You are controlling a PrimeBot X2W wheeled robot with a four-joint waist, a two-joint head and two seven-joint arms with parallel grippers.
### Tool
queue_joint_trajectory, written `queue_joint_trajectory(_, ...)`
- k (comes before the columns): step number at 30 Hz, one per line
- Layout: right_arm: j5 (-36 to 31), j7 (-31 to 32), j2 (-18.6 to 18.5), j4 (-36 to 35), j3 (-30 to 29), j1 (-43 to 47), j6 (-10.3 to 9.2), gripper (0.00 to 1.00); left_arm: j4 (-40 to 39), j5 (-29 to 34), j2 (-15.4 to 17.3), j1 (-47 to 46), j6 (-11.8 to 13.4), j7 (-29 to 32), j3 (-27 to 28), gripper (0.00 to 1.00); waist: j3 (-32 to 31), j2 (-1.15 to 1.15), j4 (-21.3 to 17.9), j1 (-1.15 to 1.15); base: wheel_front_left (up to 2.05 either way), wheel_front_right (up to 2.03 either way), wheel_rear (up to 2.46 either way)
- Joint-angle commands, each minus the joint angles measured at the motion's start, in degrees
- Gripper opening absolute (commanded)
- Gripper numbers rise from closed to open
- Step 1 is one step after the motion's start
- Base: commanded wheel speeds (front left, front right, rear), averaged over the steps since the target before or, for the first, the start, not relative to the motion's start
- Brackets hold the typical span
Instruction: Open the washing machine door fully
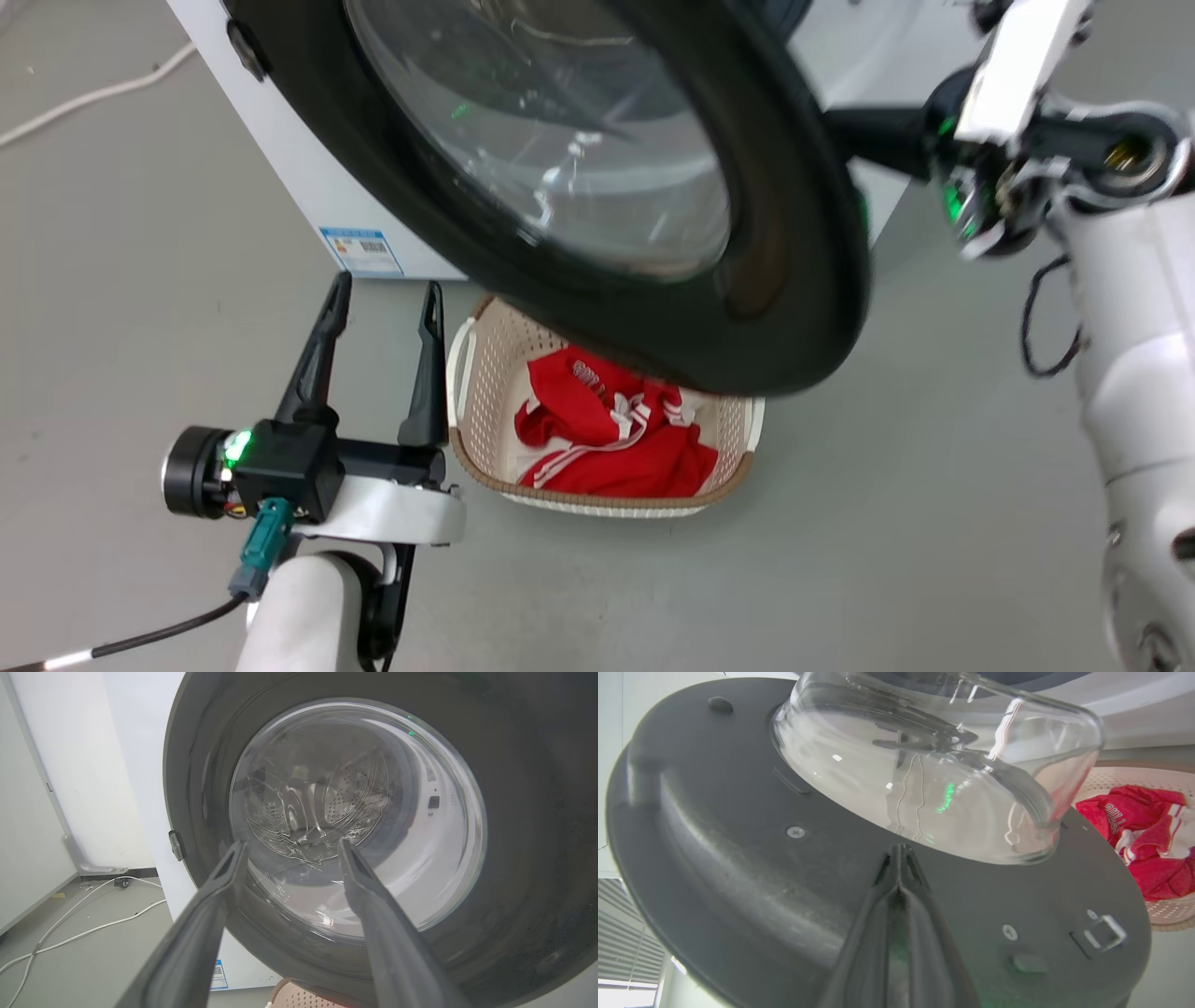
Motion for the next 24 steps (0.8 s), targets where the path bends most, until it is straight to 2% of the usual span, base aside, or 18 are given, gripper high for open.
queue_joint_trajectory(1,0.69,0.75,0.85,-0.84,0.24,1.99,0.0,0.0,0.18,-0.11,-0.06,0.83,-0.12,-0.14,-0.1,1.0,-2.17,0.0,-0.04,0.0,0.0,0.0,0.0)
queue_joint_trajectory(11,5.12,7.59,4.14,-11.55,3.94,15.15,0.0,0.0,1.98,-0.29,-0.08,4.5,-0.3,-0.14,-1.36,1.0,-7.24,0.0,0.29,0.0,0.0,0.0,0.0)
queue_joint_trajectory(15,9.03,9.0,4.5,-15.7,8.11,19.42,0.01,0.0,2.43,-0.46,-0.09,5.4,-0.31,-0.14,-1.82,1.0,-8.23,0.0,0.5,0.0,0.0,0.0,0.0)
queue_joint_trajectory(24,17.12,5.15,4.31,-20.91,19.89,24.85,0.0,0.0,3.22,-1.15,-0.08,6.47,0.2,-0.14,-2.25,1.0,-9.73,0.0,0.82,0.0,0.0,0.0,0.0)
